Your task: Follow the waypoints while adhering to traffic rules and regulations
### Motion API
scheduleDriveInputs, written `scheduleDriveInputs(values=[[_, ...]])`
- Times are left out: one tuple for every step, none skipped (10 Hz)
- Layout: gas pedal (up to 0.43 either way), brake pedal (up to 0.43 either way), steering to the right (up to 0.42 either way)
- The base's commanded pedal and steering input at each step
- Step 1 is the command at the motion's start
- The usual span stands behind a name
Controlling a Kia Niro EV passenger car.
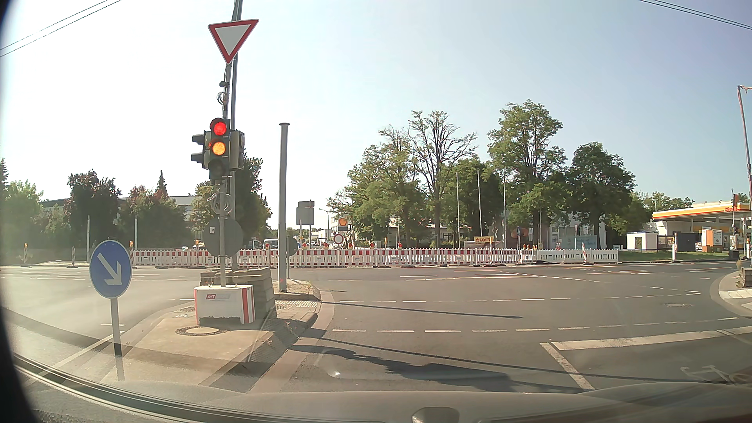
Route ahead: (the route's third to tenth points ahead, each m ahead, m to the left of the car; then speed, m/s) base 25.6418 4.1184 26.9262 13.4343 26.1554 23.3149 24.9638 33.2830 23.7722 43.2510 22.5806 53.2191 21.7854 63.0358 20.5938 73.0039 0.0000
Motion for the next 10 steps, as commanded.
scheduleDriveInputs(values=[[0.000,0.018,0.006],[0.000,0.018,0.005],[0.000,0.018,0.006],[0.098,0.018,0.006],[0.260,0.018,0.006],[0.287,0.018,0.006],[0.339,0.018,0.005],[0.370,0.018,0.005],[0.378,0.018,0.005],[0.390,0.018,0.005]])
